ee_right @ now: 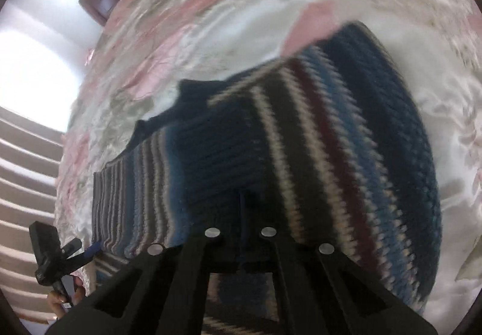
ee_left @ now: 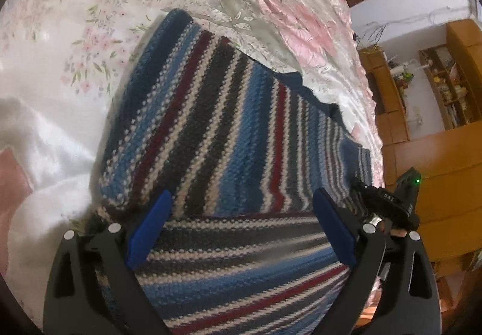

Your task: Fold small clothes

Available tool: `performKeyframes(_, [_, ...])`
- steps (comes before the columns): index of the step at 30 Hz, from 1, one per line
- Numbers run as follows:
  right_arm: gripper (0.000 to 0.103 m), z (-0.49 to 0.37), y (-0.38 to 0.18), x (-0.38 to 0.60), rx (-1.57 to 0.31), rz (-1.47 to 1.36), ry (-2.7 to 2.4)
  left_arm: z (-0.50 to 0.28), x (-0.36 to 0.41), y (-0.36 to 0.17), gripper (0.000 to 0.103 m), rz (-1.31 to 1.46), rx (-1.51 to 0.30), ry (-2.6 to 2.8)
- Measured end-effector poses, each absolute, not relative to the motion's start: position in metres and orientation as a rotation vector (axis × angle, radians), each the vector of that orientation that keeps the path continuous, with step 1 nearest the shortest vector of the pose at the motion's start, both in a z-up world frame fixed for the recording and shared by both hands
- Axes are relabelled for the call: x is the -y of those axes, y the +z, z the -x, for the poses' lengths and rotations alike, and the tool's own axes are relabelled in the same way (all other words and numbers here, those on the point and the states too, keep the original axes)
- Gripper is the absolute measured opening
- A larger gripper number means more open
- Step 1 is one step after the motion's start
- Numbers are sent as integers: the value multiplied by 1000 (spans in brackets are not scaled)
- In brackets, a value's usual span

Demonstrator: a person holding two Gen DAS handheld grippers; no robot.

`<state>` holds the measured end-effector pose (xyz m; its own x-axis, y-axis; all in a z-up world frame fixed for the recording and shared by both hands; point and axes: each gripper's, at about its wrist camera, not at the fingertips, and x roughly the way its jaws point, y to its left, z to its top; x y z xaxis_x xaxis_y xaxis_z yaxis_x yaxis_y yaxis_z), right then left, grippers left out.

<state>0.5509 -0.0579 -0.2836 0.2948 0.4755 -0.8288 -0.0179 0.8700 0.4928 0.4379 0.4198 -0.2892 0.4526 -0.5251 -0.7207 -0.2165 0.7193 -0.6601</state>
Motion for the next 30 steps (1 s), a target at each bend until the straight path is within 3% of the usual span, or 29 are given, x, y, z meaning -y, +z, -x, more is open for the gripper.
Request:
performKeyframes(2, [2,-544,-276,65,-1216,-444,325,-438,-415,-288,94,733,-1128,-216])
performKeyframes(4, [17,-524,-255,72,-1168,-439,333,-432,-412,-279,94,725,-1140,-194])
performKeyframes(7, [23,-473,-224,68,-1124,-313,369,-403,-396,-252,94,651,-1123,-201])
performKeyframes(10, [43,-402,-204,49,-1107,-84,348,-353,-358,-228,94,414,-1124,-167])
performKeyframes(12, [46,-350,-194,34,-1078,32,329,-311,-335,-216,94,336,-1107,-178])
performKeyframes(14, [61,-311,-185,28,-1053,79,319,-276,-323,-206,94,308,-1081,-171])
performKeyframes(20, [72,-215,-167,19,-1015,78,263,-181,-299,-197,94,299,-1082,-120])
performKeyframes(30, [78,-125,-114,28,-872,214,212,-98,-292,-206,94,419,-1150,-119])
